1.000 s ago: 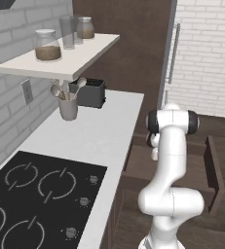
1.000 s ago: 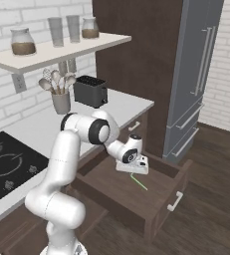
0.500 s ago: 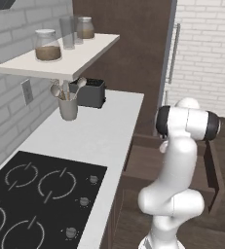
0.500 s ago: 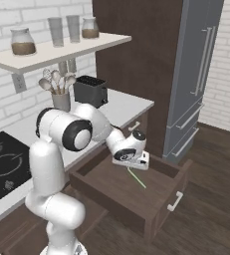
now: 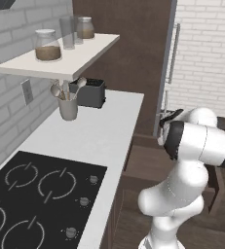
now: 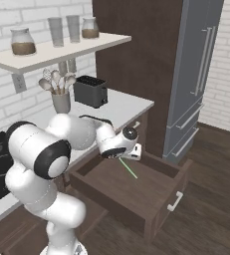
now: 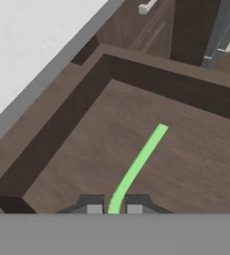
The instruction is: Take a straw from the drawer in front and place it inside the glass cup on the dining counter.
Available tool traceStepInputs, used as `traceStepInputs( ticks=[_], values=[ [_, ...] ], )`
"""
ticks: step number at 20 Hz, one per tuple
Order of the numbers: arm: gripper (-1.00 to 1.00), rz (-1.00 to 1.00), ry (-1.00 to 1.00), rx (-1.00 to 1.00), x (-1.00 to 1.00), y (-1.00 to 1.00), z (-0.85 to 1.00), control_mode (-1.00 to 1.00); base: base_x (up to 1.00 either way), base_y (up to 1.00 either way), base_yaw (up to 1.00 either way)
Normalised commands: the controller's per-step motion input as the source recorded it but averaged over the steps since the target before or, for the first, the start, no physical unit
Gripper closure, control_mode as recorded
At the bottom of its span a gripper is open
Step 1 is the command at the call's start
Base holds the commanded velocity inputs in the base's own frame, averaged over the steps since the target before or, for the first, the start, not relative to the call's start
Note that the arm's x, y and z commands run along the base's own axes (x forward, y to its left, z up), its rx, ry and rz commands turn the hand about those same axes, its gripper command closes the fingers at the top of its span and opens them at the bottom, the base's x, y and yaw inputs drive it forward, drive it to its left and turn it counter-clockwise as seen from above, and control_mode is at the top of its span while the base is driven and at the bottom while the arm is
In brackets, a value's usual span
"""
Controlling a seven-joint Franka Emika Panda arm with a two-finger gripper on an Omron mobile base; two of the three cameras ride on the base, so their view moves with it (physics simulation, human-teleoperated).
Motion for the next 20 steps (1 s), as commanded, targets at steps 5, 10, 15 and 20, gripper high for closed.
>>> traceStepInputs(
  ticks=[5,10,15,20],
  values=[
    [1.00,-0.11,0.11,0.01,0.23,0.13,1.00,-1.00,0.00,0.00,0.00],
    [1.00,-0.15,0.34,0.09,0.01,0.00,1.00,-1.00,0.00,0.00,0.00],
    [1.00,-0.14,0.43,0.12,-0.09,0.00,1.00,-1.00,0.00,0.00,0.00],
    [1.00,-0.03,0.32,0.04,-0.45,0.00,1.00,-1.00,0.00,0.00,0.00]
  ],
)
